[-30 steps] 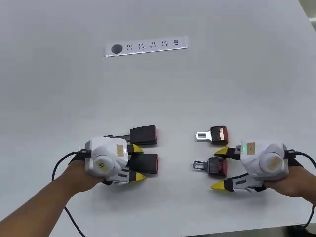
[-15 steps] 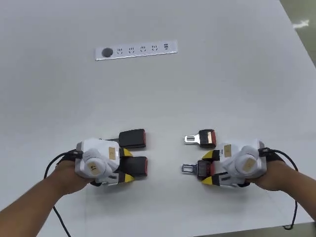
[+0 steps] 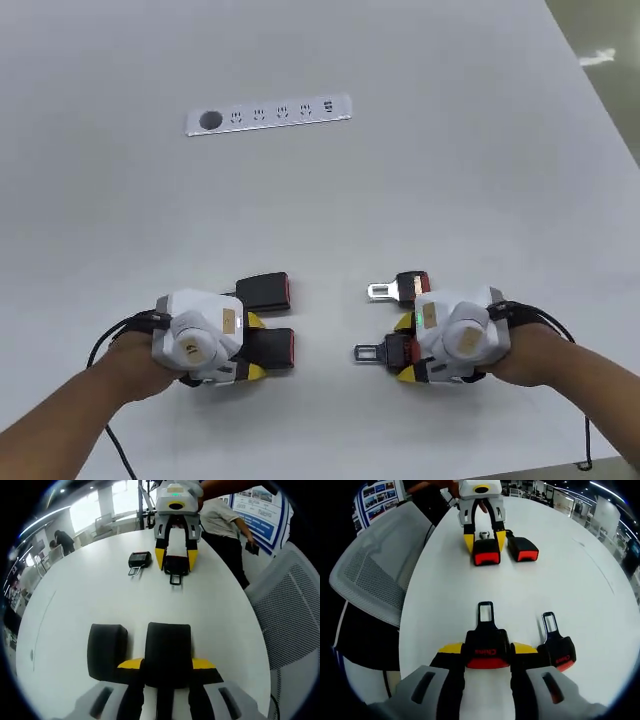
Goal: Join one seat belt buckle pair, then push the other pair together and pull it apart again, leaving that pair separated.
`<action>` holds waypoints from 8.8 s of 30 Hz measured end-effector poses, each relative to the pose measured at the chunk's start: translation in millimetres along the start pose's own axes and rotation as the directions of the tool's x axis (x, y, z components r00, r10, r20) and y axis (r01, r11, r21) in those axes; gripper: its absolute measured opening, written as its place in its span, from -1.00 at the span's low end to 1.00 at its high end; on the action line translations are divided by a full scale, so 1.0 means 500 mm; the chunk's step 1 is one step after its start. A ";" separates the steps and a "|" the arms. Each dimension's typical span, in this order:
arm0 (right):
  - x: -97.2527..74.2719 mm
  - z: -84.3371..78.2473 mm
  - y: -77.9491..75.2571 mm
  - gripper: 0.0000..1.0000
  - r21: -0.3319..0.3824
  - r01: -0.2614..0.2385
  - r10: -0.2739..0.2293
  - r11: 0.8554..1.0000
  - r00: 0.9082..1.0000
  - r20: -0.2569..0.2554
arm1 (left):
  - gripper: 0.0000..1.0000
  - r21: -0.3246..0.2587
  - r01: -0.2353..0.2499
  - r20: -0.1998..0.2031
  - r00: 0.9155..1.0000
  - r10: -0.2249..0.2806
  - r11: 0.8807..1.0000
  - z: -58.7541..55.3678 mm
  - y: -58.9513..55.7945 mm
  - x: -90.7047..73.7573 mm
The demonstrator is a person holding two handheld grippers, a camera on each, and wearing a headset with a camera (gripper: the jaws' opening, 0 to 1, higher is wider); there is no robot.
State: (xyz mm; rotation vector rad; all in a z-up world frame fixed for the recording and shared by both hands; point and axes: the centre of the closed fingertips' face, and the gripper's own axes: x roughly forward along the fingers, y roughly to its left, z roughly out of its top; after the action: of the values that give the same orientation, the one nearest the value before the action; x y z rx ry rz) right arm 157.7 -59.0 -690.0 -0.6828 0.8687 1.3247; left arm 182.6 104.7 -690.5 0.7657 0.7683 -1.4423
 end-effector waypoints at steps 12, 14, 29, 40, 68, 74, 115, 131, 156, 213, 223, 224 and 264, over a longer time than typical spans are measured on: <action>0.040 0.058 0.003 -0.33 0.011 0.013 -0.014 1.000 0.999 0.029 | -0.31 0.005 0.009 -0.024 1.000 -0.009 1.000 -0.003 -0.001 -0.003; 0.059 0.069 0.003 -0.34 0.016 0.010 -0.011 1.000 0.999 0.046 | -0.31 0.008 0.010 -0.026 1.000 -0.010 1.000 -0.002 -0.002 -0.003; 0.095 0.148 0.005 -0.33 0.016 0.009 -0.010 1.000 0.996 0.084 | -0.32 0.017 0.019 -0.034 0.999 -0.018 1.000 -0.004 -0.003 -0.004; 0.114 0.176 0.008 -0.33 0.006 0.000 -0.001 1.000 0.996 0.094 | -0.32 0.035 0.034 -0.047 0.998 -0.032 0.999 -0.003 -0.005 -0.003; 0.140 0.213 0.007 -0.36 0.029 0.015 -0.018 0.999 0.992 0.126 | -0.34 0.012 0.032 -0.033 0.999 -0.032 0.999 -0.006 -0.003 -0.002; 0.146 0.210 0.007 -0.36 0.007 0.013 -0.014 1.000 0.996 0.093 | -0.34 0.003 0.029 -0.034 0.999 -0.029 1.000 -0.005 -0.007 -0.006; 0.111 0.211 0.013 -0.37 0.058 0.049 -0.062 0.997 0.962 0.265 | -0.34 -0.025 0.074 0.065 0.995 -0.072 0.997 0.001 -0.008 -0.005; 0.102 0.222 0.015 -0.37 0.067 0.038 -0.055 0.997 0.960 0.273 | -0.35 -0.046 0.085 0.085 0.993 -0.081 0.995 -0.001 -0.007 -0.005; 0.110 0.218 0.014 -0.35 0.055 0.035 -0.047 0.998 0.971 0.236 | -0.33 -0.033 0.066 0.045 0.997 -0.065 0.997 0.000 -0.010 -0.002; -0.089 0.035 -0.155 0.29 0.232 0.146 -0.193 0.962 0.961 0.197 | 0.20 -0.145 -0.117 0.050 0.991 0.125 0.982 0.044 0.197 -0.107; -0.055 -0.001 -0.164 0.23 0.208 0.090 -0.121 0.974 0.983 0.141 | 0.20 -0.174 -0.071 0.037 0.996 0.078 0.982 0.012 0.184 -0.063; -0.051 -0.005 -0.165 0.23 0.203 0.083 -0.112 0.976 0.985 0.133 | 0.20 -0.175 -0.066 0.039 0.997 0.074 0.982 0.010 0.183 -0.059; -0.033 -0.005 -0.174 -0.10 0.086 0.064 -0.070 0.994 0.995 0.069 | -0.12 -0.026 0.000 0.002 1.000 0.000 1.000 -0.015 0.168 -0.011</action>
State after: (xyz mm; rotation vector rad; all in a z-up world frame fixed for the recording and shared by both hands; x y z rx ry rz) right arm 242.7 -81.8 -682.2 -0.5913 0.8315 1.2383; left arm 266.6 113.4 -690.7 0.7440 0.7837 -1.4305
